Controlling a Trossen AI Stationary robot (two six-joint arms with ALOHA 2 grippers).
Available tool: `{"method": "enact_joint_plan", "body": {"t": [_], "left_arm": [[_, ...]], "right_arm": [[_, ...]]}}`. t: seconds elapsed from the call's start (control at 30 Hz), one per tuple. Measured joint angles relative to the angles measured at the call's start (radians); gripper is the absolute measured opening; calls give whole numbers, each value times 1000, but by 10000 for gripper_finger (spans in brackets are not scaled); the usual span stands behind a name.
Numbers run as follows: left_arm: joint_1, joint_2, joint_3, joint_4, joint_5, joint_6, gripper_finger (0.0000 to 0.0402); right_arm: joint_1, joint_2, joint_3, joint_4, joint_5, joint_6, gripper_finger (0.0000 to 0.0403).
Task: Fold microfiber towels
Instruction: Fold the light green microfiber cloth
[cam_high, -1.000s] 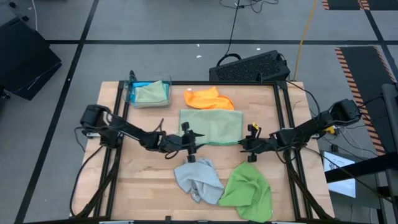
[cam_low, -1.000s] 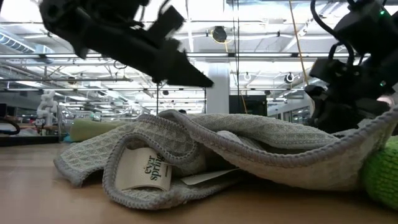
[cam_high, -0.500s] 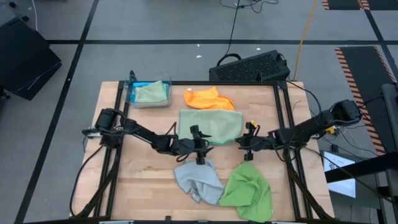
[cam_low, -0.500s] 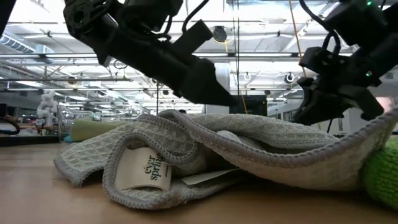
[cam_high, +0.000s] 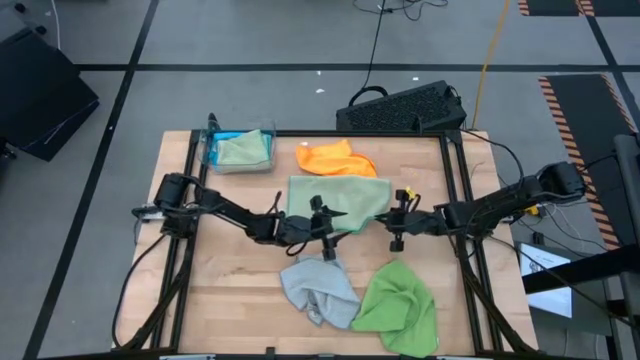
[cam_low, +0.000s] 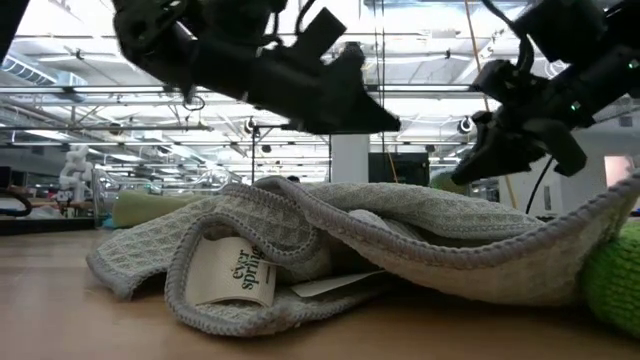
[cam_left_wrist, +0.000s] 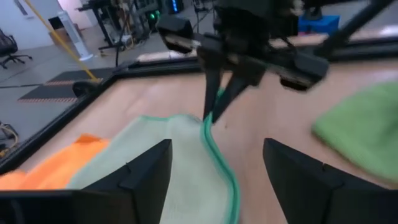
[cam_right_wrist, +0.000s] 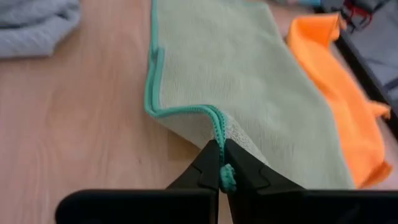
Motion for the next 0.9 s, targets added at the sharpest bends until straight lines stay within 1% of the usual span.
{"method": "enact_joint_plan", "body": {"t": [0.07, 0.13, 0.23, 0.37, 0.43, 0.53, 0.63, 0.73, 0.83, 0.9], "left_arm": [[13, 22, 38, -13, 5, 11, 266], [29, 66, 105, -23, 48, 21, 273], [43, 126, 209, -121, 46, 24, 277], [61, 171, 340, -297, 37, 27, 264], [64, 173, 376, -380, -6, 5, 249], [64, 173, 395, -435, -39, -26, 217], [59, 169, 395, -451, -44, -25, 175], [48, 168, 395, -453, -45, -8, 122], [42, 168, 395, -461, -45, -3, 62], [41, 167, 395, -471, -42, -3, 21]], "right_arm": [[0, -4, 1, 27, -6, -30, 4], [-4, -3, 20, 28, -26, -59, 4], [-6, 3, 58, 32, -27, -98, 4], [-6, 7, 102, 25, -28, -150, 4], [-6, 6, 123, 6, -27, -156, 4], [-8, 6, 136, -18, -28, -155, 4], [-8, 6, 141, -20, -29, -151, 4], [-8, 6, 141, -28, -38, -150, 4], [-11, -1, 140, -29, -93, -150, 4], [-11, -1, 140, -33, -106, -150, 9]]}}
